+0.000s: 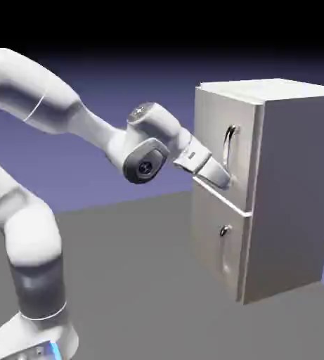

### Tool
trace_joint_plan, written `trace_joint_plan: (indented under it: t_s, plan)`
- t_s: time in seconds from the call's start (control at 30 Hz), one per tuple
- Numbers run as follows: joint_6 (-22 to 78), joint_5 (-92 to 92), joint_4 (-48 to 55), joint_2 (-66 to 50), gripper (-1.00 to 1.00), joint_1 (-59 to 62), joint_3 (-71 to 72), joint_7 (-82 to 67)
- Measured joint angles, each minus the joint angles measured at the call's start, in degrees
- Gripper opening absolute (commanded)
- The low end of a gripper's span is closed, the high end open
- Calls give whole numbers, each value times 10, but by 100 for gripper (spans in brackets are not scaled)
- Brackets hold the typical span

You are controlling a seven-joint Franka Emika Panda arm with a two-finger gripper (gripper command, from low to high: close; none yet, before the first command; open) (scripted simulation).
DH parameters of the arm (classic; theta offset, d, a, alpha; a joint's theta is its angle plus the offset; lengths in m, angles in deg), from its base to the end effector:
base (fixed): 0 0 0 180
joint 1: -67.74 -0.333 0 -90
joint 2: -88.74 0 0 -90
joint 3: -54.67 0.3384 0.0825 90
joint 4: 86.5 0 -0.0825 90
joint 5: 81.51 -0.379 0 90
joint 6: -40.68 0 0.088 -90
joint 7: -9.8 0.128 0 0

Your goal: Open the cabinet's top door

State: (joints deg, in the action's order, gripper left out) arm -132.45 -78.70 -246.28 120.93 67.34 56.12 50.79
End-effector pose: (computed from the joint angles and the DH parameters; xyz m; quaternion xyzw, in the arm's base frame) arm 0.3928 0.0165 0.4705 -0.8759 0.2879 -0.3669 0.1234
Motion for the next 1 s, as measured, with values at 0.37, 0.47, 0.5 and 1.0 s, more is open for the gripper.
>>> trace_joint_plan:
  t_s: [0.37, 0.47, 0.5, 1.0]
  plan:
    - [164, 274, 87, 64, 0, -40, -78, -157]
    - [209, 349, 111, 82, 0, -52, -99, -200]
    - [223, 374, 119, 87, 0, -55, -106, -214]
    - [264, 748, 122, 138, 0, -158, -202, -324]
